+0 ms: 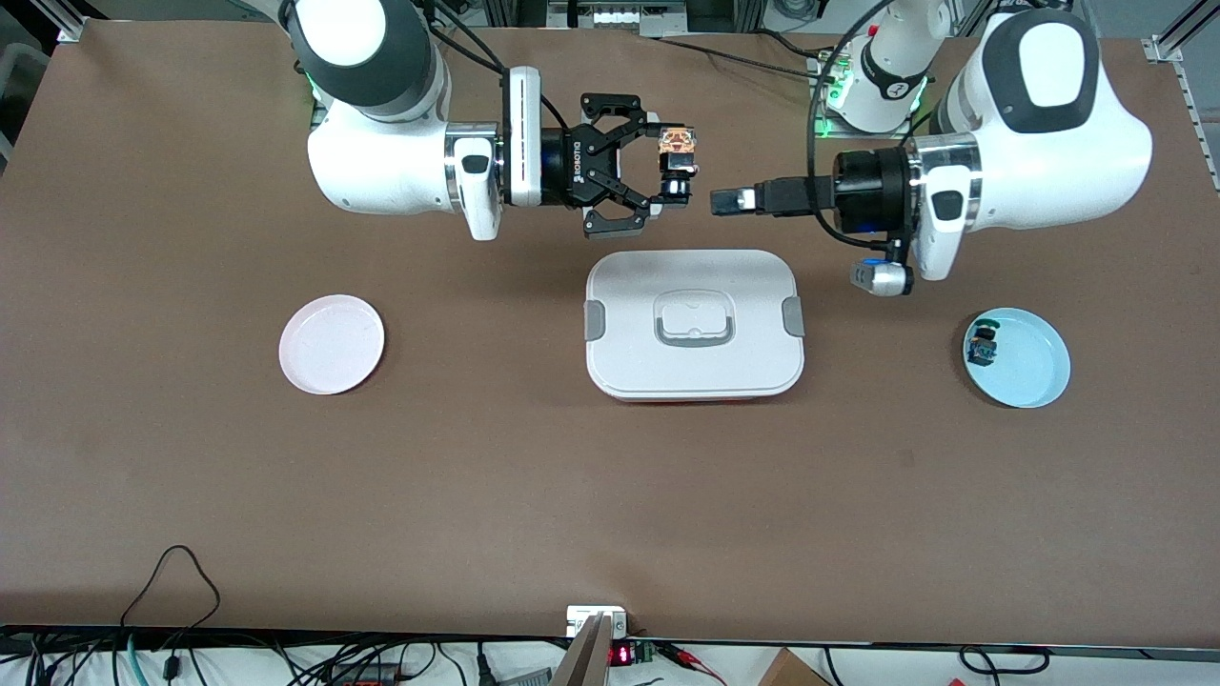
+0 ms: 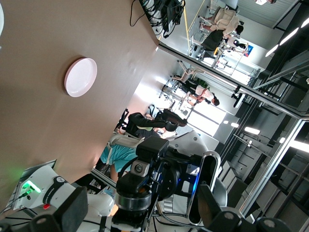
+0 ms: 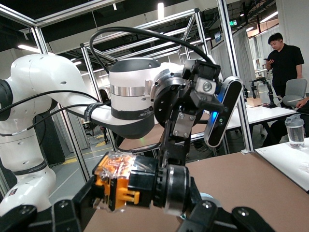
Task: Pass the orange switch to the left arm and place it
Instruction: 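Hold the switch with the right gripper while the left gripper reaches it, then grasp the switch with the left gripper while the right gripper opens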
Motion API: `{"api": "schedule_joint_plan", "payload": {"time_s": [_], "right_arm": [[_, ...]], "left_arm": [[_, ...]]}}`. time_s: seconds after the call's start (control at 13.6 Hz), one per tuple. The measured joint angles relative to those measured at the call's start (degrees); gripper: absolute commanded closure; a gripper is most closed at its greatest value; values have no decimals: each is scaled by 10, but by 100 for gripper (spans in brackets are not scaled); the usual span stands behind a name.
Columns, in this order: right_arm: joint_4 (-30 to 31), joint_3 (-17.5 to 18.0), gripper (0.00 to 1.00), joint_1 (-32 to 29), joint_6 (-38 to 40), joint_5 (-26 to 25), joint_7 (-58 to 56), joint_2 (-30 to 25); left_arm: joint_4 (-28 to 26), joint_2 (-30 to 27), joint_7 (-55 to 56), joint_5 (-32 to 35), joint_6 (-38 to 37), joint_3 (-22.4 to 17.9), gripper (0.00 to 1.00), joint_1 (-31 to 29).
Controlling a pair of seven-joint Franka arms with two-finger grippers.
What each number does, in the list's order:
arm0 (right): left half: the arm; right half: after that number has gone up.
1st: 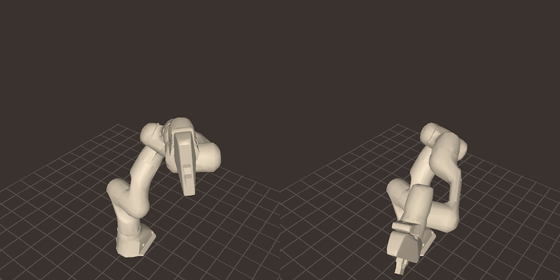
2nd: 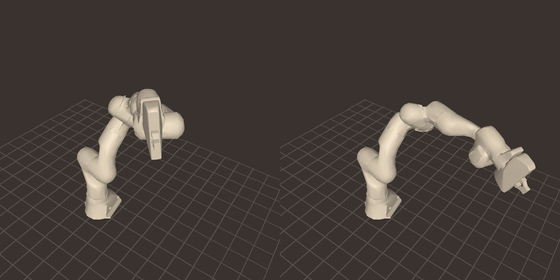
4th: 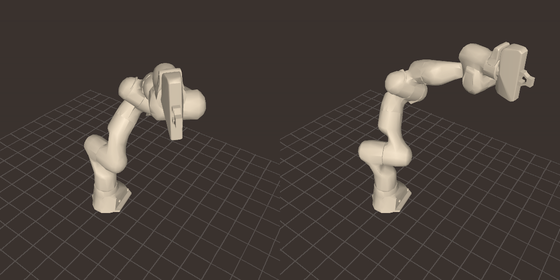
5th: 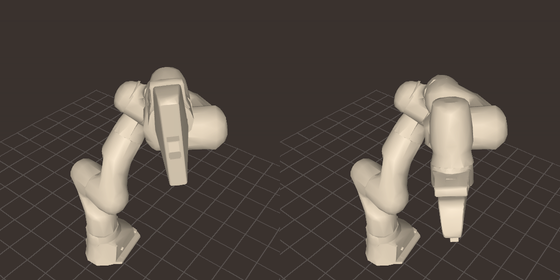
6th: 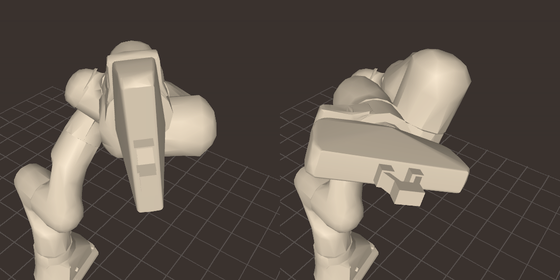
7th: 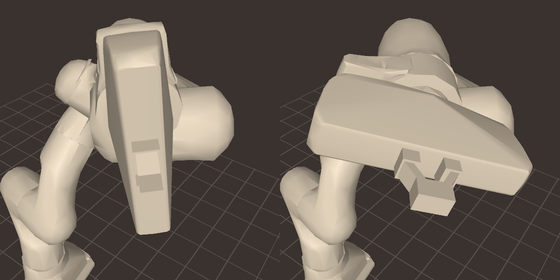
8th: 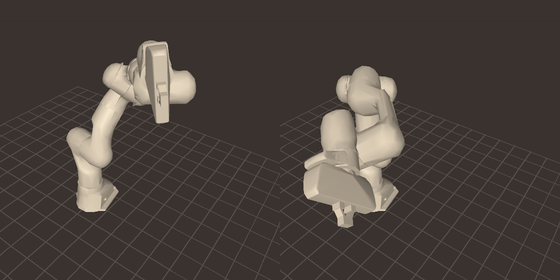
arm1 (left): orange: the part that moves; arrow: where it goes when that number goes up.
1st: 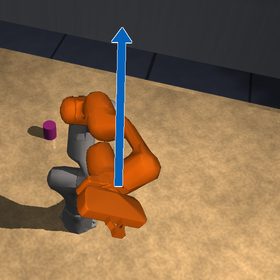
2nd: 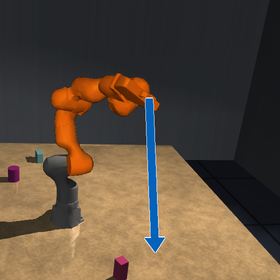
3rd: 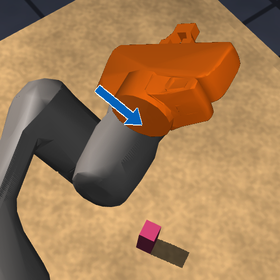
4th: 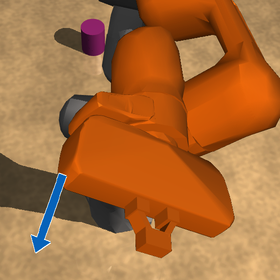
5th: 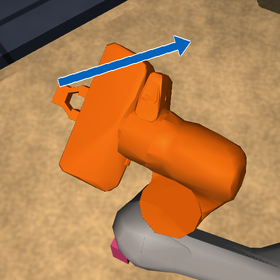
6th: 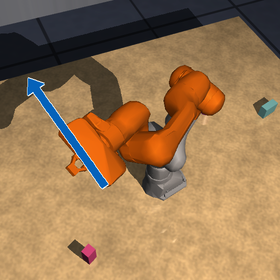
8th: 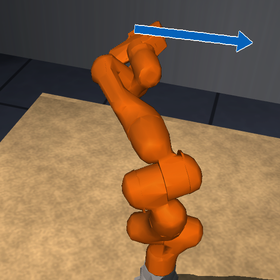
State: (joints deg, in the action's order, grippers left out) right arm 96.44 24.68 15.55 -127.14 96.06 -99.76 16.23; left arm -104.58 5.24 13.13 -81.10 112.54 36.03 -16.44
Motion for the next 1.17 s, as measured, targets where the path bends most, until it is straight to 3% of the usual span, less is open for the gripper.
{"api": "schedule_joint_plan", "payload": {"time_s": [0.51,0.66,0.95,1.03,1.1,1.17], "right_arm": [[0,0,100,2,0,16,0,0],[0,0,100,2,0,16,0,0],[0,0,100,2,-1,16,0,0],[0,0,100,2,-1,16,0,0],[1,0,100,2,-1,16,0,0],[1,0,100,2,-1,16,0,0]], "left_arm": [[-22,-17,-3,0,-2,27,2,0],[-27,-21,-1,0,-9,30,7,0],[-30,-27,1,0,-18,30,34,-2],[-30,-29,1,0,-18,30,35,-3],[-30,-30,2,0,-18,30,43,-4],[-30,-33,2,0,-18,30,60,-5]]}}
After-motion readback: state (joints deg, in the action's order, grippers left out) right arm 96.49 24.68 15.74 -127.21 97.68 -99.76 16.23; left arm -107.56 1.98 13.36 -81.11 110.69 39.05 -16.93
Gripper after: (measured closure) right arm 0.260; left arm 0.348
